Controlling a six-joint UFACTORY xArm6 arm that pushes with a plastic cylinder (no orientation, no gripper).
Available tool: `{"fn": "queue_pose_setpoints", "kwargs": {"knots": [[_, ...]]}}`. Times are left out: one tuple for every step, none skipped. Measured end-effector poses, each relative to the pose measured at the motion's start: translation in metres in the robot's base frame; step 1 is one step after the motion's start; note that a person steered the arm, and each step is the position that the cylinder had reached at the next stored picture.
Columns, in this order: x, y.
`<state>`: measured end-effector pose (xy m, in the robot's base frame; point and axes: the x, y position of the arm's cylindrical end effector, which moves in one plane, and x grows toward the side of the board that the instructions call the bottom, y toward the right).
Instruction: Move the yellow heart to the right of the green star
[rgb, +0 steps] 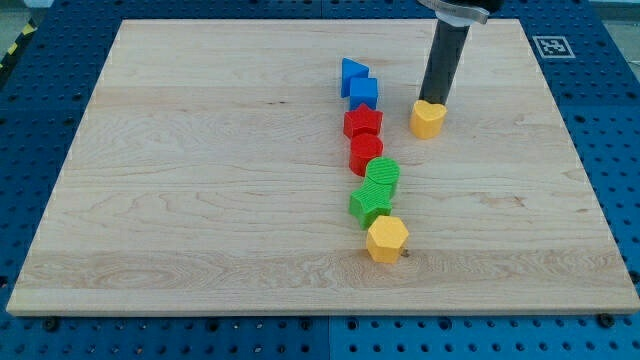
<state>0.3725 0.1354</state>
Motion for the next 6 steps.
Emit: {"fn": "queue_pose_setpoints", "kwargs": {"knots": [[0.001,0.000],[0.009,-0.015],[0.008,-0.039],[0.011,-0.043],[0.030,-0.017],[0.060,0.014]]}}
